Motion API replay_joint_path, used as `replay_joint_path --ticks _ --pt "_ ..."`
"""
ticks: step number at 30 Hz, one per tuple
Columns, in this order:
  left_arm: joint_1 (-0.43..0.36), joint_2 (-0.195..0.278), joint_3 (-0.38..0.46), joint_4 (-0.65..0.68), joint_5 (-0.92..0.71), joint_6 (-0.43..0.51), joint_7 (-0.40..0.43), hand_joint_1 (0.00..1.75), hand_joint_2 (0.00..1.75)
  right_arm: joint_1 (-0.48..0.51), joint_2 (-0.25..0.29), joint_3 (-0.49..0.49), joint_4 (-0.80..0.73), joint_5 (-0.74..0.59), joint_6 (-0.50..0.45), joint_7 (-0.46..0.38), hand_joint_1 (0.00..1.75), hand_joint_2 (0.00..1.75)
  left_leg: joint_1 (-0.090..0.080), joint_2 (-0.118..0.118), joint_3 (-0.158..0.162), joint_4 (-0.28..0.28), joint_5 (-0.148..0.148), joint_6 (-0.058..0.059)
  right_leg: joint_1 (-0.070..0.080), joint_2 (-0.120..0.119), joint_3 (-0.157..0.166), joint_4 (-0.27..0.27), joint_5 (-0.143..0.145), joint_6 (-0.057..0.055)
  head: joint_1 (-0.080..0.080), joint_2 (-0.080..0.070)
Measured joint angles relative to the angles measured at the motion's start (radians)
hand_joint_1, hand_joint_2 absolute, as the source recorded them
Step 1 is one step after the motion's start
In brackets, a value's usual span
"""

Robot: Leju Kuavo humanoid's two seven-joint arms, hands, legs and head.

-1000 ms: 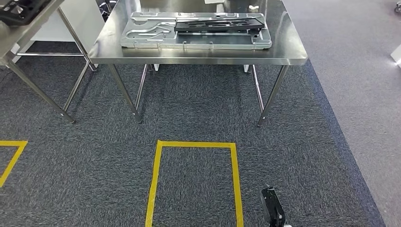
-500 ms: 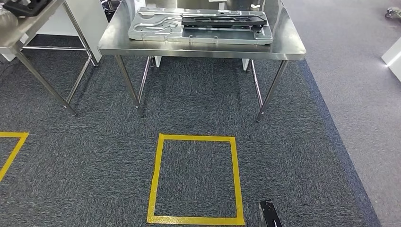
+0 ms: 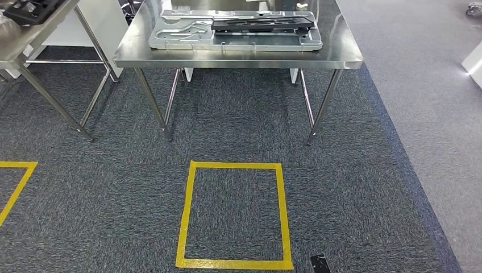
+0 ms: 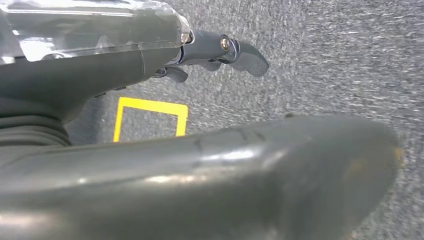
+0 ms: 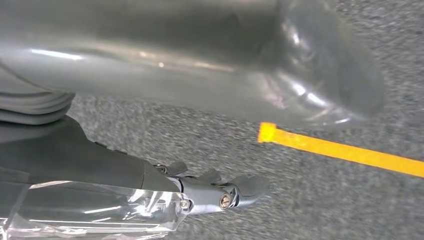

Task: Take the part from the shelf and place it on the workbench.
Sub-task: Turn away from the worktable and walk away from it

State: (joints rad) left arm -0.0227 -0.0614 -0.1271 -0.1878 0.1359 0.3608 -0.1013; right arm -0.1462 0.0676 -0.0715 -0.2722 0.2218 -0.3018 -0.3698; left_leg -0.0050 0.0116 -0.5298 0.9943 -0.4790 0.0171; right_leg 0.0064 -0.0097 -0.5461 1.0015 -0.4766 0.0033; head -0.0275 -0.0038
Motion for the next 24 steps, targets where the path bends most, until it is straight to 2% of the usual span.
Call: replay_joint_path --ticks 8,13,24 --pt "0.0 0.003 -0.03 0.004 -0.019 0.011 0.043 0.0 0.0 0.044 0.017 -0.012 0.035 0.03 -0.041 0.031 0.0 0.0 0.001 0.0 -0.001 0.0 0.001 -0.003 0.0 0.0 0.0 0.001 0.0 -0.001 0.0 0.0" --pt "0.001 0.003 -0.034 0.005 -0.019 0.02 0.047 0.0 0.0 0.062 0.031 -0.012 0.051 0.034 -0.035 0.046 0.0 0.0 0.001 0.0 -0.001 0.0 0.001 -0.003 -0.002 0.0 0.0 0.001 0.0 -0.001 0.0 0.0" --pt "0.004 0.003 -0.043 0.005 -0.029 0.008 0.03 0.0 0.0 0.066 0.045 -0.012 0.054 0.046 0.001 -0.011 0.0 0.0 0.001 0.0 -0.001 0.0 0.001 -0.003 -0.003 0.0 0.0 0.001 0.0 0.0 0.0 0.0"
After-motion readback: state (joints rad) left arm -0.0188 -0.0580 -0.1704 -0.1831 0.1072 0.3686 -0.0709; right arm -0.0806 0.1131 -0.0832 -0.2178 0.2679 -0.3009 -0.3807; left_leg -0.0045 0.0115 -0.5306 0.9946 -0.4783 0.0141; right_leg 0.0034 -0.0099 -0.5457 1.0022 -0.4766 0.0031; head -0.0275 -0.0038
